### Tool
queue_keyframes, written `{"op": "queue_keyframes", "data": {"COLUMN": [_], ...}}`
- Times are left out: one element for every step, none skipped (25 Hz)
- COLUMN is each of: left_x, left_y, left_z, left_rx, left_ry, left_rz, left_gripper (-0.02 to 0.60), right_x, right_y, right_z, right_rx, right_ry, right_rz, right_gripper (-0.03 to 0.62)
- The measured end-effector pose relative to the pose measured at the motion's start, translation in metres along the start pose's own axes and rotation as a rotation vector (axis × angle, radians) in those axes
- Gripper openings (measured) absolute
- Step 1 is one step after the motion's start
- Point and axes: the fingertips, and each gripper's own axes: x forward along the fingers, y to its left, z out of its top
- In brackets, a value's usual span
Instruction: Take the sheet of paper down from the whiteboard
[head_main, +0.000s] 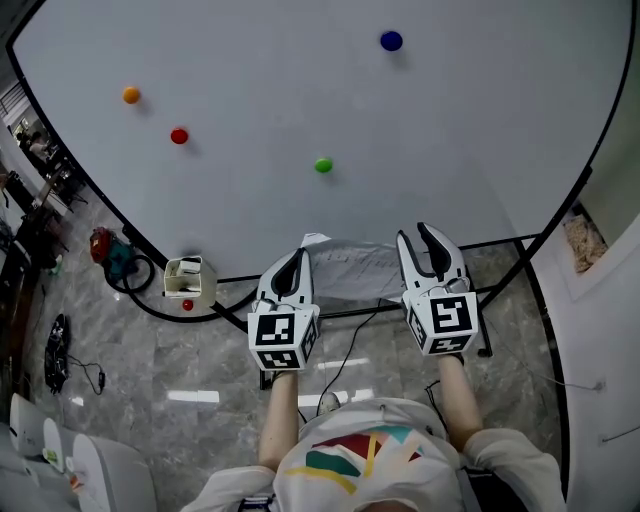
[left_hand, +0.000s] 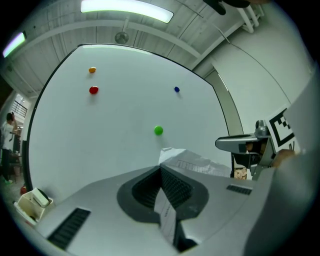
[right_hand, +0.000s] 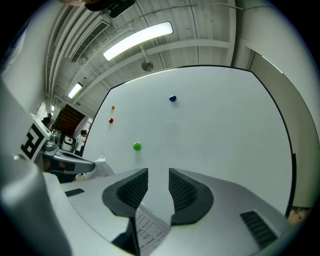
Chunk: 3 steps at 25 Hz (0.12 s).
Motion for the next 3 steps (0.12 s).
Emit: {"op": "queue_keyframes", "data": {"left_x": [0.0012, 0.0024, 0.0036], "left_y": [-0.0010, -0.0021, -0.0032], "left_z": [0.0002, 0.0006, 0.0011], "left_rx": [-0.005, -0.009, -0.013], "left_ry": [0.001, 0.001, 0.002], "left_rz": [-0.005, -0.011, -0.015], "left_gripper": [0.044, 0.044, 0.044], "right_x": [0.0003, 0.0006, 0.0009], "right_y": [-0.0012, -0.0026, -0.0040], "right_z": [-0.0002, -0.0001, 0.0000], "right_rx": [0.001, 0.001, 0.001], "right_ry": [0.002, 0.003, 0.005], "right_rz": [-0.001, -0.002, -0.004], "right_gripper": [0.133, 0.133, 0.133]}}
